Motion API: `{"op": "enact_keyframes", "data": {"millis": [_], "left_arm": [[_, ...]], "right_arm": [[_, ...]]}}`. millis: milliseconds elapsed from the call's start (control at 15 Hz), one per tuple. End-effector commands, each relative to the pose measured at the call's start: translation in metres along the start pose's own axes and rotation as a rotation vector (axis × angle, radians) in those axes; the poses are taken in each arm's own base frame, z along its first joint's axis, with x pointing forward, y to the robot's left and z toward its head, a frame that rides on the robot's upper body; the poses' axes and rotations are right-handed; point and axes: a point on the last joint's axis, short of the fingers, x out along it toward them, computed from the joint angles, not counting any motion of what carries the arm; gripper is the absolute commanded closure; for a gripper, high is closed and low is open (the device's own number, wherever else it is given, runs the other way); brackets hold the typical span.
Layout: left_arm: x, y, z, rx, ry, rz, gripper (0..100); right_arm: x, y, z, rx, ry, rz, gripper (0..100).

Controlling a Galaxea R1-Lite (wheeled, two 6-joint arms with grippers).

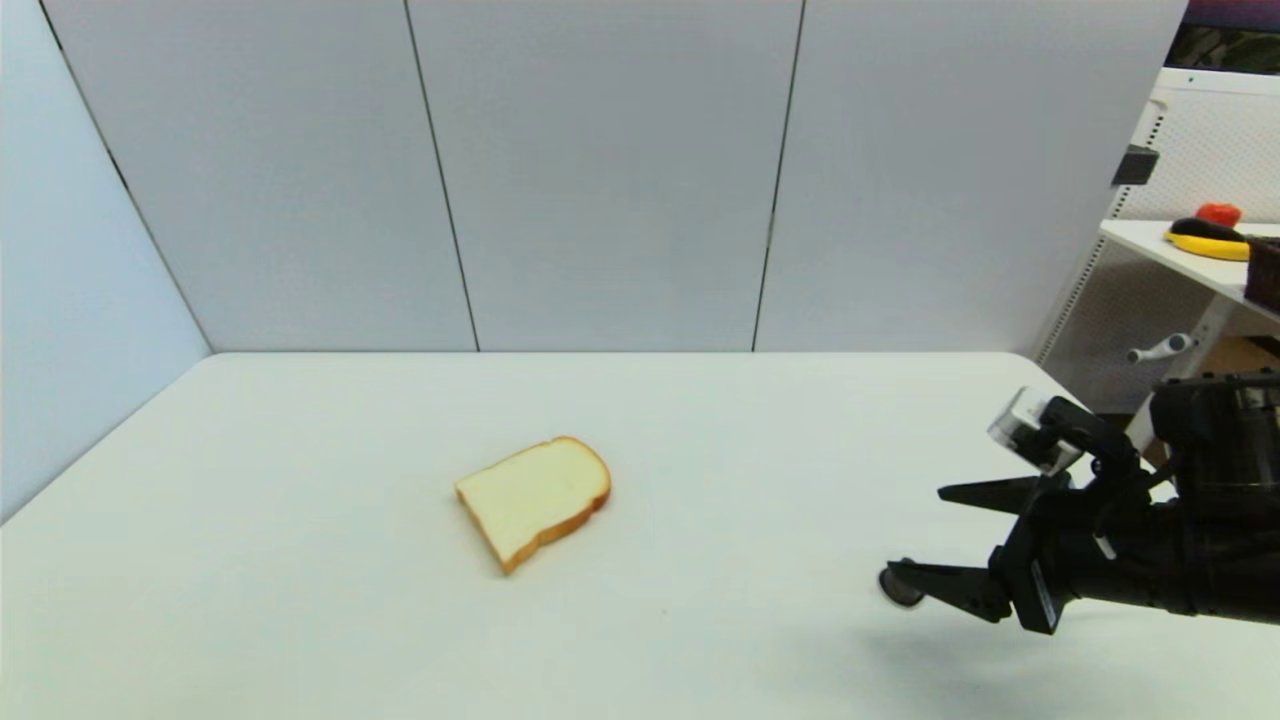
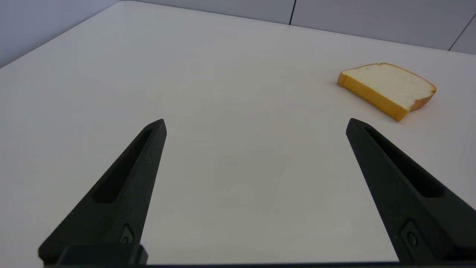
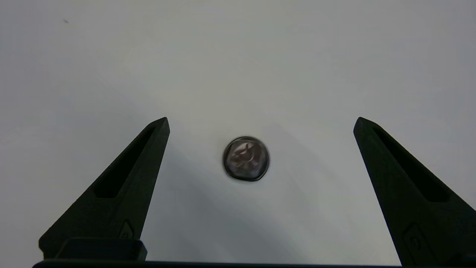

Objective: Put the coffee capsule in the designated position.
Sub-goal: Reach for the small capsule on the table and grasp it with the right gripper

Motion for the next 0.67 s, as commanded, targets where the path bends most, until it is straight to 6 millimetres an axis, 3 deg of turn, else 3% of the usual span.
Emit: {"op": "enact_keyframes", "data": {"millis": [67, 667], "left_arm": [[0.000, 0.000, 0.000, -0.001, 0.000, 0.000, 0], [0.000, 0.000, 0.000, -0.001, 0.001, 0.000, 0]], "right_arm": [[0.021, -0.013, 0.008, 0.009, 0.072, 0.030, 0], [0.009, -0.006, 0.021, 0.059, 0.301, 0.090, 0]]}}
